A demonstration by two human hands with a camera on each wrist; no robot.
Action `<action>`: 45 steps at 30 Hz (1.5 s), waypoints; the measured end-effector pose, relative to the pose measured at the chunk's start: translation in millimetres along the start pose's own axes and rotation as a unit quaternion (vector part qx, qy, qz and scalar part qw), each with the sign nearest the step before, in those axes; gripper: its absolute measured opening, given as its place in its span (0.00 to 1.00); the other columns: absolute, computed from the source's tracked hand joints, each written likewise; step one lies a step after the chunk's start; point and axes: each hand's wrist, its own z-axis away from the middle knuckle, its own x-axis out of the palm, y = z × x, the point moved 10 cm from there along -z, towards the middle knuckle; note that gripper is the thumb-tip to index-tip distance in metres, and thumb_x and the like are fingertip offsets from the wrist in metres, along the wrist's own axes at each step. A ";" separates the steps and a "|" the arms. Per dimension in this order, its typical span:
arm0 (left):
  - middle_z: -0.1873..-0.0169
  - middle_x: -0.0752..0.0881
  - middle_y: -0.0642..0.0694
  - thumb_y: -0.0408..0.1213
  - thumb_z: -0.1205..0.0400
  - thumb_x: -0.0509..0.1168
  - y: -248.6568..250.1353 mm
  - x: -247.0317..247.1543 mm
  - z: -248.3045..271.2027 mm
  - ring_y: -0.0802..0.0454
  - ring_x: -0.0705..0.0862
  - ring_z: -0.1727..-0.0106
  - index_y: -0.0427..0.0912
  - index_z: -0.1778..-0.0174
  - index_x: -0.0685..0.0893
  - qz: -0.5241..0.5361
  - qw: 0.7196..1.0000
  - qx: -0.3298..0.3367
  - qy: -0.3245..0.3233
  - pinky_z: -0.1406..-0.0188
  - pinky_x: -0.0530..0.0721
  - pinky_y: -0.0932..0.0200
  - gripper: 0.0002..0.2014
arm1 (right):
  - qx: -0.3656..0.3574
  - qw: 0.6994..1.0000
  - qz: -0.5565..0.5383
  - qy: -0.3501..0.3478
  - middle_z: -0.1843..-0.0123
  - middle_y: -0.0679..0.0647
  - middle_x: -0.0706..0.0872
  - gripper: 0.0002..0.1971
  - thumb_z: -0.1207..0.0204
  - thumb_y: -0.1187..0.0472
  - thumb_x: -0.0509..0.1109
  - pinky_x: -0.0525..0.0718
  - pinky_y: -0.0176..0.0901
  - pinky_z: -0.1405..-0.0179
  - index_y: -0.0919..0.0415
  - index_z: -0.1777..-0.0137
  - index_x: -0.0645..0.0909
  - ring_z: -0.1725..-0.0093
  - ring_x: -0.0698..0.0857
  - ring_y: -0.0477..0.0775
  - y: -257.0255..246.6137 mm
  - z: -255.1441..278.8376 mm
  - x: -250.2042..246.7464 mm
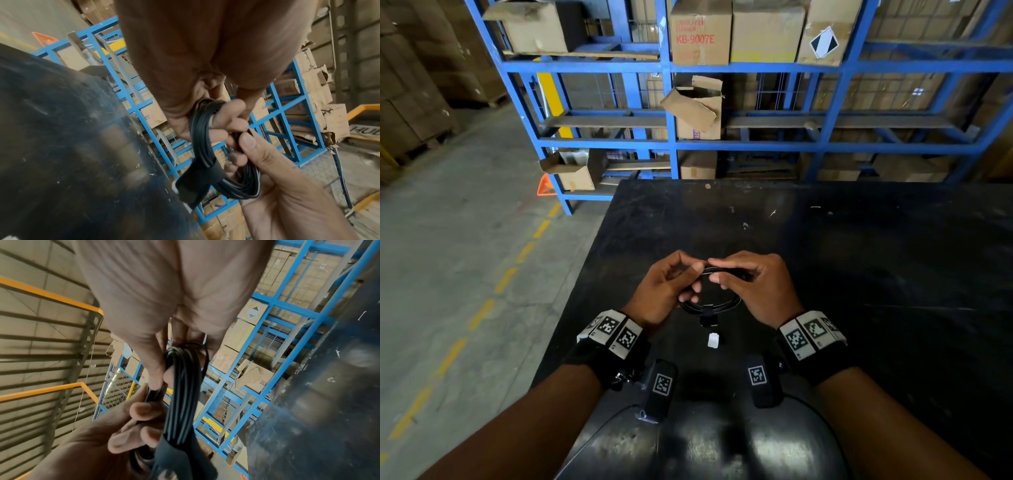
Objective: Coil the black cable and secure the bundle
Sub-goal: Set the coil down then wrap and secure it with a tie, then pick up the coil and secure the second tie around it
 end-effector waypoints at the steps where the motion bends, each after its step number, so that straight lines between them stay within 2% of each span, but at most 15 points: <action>1: 0.73 0.84 0.49 0.29 0.10 0.63 -1.1 -1.0 -0.8 0.59 0.78 0.76 0.38 0.54 0.83 0.002 1.000 0.002 0.007 0.69 0.82 0.63 0.07 | 0.005 1.000 -0.004 0.002 0.56 0.53 0.94 0.13 0.30 0.67 0.84 0.90 0.42 0.55 0.62 0.44 0.93 0.64 0.92 0.51 1.7 0.2 0.7; 5: 0.74 0.81 0.50 0.27 0.10 0.62 -8.9 -9.1 -5.9 0.58 0.79 0.72 0.38 0.56 0.81 0.005 0.999 0.005 0.041 0.69 0.82 0.65 0.09 | 0.061 0.996 -0.064 0.032 0.51 0.55 0.95 0.15 0.29 0.66 0.83 0.92 0.44 0.50 0.64 0.42 0.92 0.59 0.95 0.58 18.9 0.9 2.3; 7: 0.75 0.80 0.51 0.29 0.11 0.64 -16.1 -21.8 -6.2 0.57 0.78 0.73 0.38 0.57 0.81 0.013 0.998 0.011 0.067 0.70 0.81 0.65 0.09 | 0.108 0.989 -0.090 0.052 0.51 0.56 0.96 0.12 0.25 0.63 0.80 0.92 0.42 0.49 0.64 0.43 0.92 0.55 0.95 0.55 36.2 3.8 0.7; 9: 0.76 0.81 0.52 0.33 0.14 0.66 -26.9 -39.5 -4.3 0.57 0.78 0.75 0.39 0.58 0.81 0.015 0.995 0.012 0.093 0.71 0.80 0.65 0.07 | 0.150 0.984 -0.075 0.064 0.52 0.56 0.96 0.10 0.21 0.60 0.76 0.90 0.34 0.54 0.65 0.44 0.92 0.55 0.95 0.51 62.0 8.9 -3.0; 12: 0.77 0.81 0.54 0.35 0.16 0.67 -52.3 -71.5 2.1 0.58 0.77 0.76 0.40 0.59 0.81 -0.018 0.992 -0.008 0.128 0.71 0.78 0.65 0.06 | 0.217 0.972 -0.033 0.080 0.56 0.60 0.95 0.07 0.18 0.63 0.72 0.85 0.29 0.64 0.65 0.49 0.91 0.64 0.93 0.51 117.6 26.0 -9.4; 14: 0.78 0.81 0.54 0.30 0.12 0.67 -73.1 -89.5 9.3 0.59 0.77 0.76 0.41 0.59 0.81 -0.041 0.988 -0.028 0.147 0.71 0.77 0.64 0.09 | 0.262 0.962 0.006 0.074 0.60 0.60 0.94 0.08 0.19 0.67 0.70 0.84 0.35 0.64 0.60 0.55 0.91 0.69 0.91 0.52 160.0 46.3 -7.5; 16: 0.78 0.81 0.54 0.27 0.11 0.64 -95.5 -104.1 18.4 0.58 0.77 0.77 0.41 0.60 0.81 -0.051 0.983 -0.052 0.168 0.71 0.77 0.64 0.12 | 0.303 0.949 0.063 0.051 0.64 0.56 0.93 0.13 0.20 0.67 0.71 0.87 0.47 0.61 0.51 0.62 0.89 0.70 0.91 0.55 204.4 69.3 0.5; 19: 0.76 0.80 0.52 0.27 0.11 0.64 -128.5 -117.7 33.0 0.57 0.77 0.76 0.40 0.60 0.80 -0.062 0.976 -0.086 0.189 0.72 0.77 0.64 0.12 | 0.344 0.923 0.170 -0.008 0.64 0.51 0.94 0.09 0.24 0.60 0.72 0.90 0.57 0.47 0.51 0.65 0.89 0.63 0.94 0.59 258.9 96.7 18.7; 22: 0.76 0.80 0.52 0.29 0.11 0.64 -160.2 -123.4 45.3 0.56 0.77 0.75 0.38 0.59 0.81 -0.068 0.970 -0.123 0.199 0.70 0.78 0.62 0.10 | 0.349 0.903 0.242 -0.061 0.58 0.53 0.95 0.06 0.26 0.63 0.71 0.89 0.53 0.43 0.55 0.58 0.90 0.54 0.93 0.59 289.5 103.7 40.4; 24: 0.76 0.80 0.52 0.29 0.11 0.65 -179.5 -124.2 53.0 0.56 0.78 0.75 0.39 0.59 0.81 -0.073 0.965 -0.147 0.205 0.70 0.79 0.62 0.10 | 0.336 0.900 0.268 -0.076 0.53 0.55 0.93 0.11 0.26 0.68 0.69 0.89 0.52 0.43 0.55 0.51 0.89 0.50 0.91 0.60 300.3 98.0 51.0; 26: 0.76 0.80 0.51 0.29 0.11 0.65 -194.1 -122.6 59.1 0.56 0.78 0.74 0.40 0.61 0.81 -0.079 0.961 -0.164 0.208 0.68 0.79 0.61 0.12 | 0.301 0.900 0.295 -0.110 0.47 0.55 0.88 0.17 0.28 0.73 0.68 0.88 0.54 0.43 0.55 0.43 0.86 0.47 0.88 0.59 306.7 88.6 64.3; 30: 0.73 0.80 0.47 0.29 0.11 0.65 -215.9 -117.9 66.3 0.54 0.78 0.71 0.41 0.62 0.80 -0.075 0.957 -0.186 0.211 0.65 0.80 0.56 0.12 | 0.222 0.874 0.370 -0.225 0.40 0.56 0.83 0.28 0.31 0.76 0.69 0.85 0.54 0.41 0.52 0.34 0.83 0.38 0.83 0.60 317.7 75.0 93.0; 35: 0.75 0.80 0.52 0.31 0.11 0.65 -229.3 -114.4 69.0 0.56 0.79 0.72 0.41 0.61 0.80 -0.077 0.955 -0.190 0.213 0.65 0.79 0.55 0.11 | 0.175 0.872 0.383 -0.250 0.44 0.54 0.84 0.23 0.31 0.73 0.71 0.86 0.54 0.45 0.51 0.40 0.88 0.40 0.82 0.60 323.8 68.6 105.8; 39: 0.76 0.82 0.54 0.34 0.10 0.66 -233.6 -112.2 70.9 0.58 0.80 0.72 0.42 0.60 0.81 -0.102 0.956 -0.188 0.203 0.63 0.80 0.55 0.11 | 0.208 0.884 0.354 -0.225 0.51 0.53 0.86 0.13 0.29 0.69 0.73 0.84 0.53 0.46 0.52 0.49 0.89 0.46 0.84 0.60 326.2 71.5 104.3; 45: 0.75 0.84 0.53 0.34 0.11 0.67 -223.7 -113.2 69.1 0.61 0.81 0.72 0.40 0.58 0.82 -0.145 0.949 -0.167 0.224 0.65 0.81 0.62 0.09 | 0.297 0.916 0.231 -0.139 0.61 0.46 0.84 0.15 0.34 0.72 0.75 0.77 0.34 0.55 0.52 0.55 0.92 0.63 0.84 0.46 317.6 77.2 95.8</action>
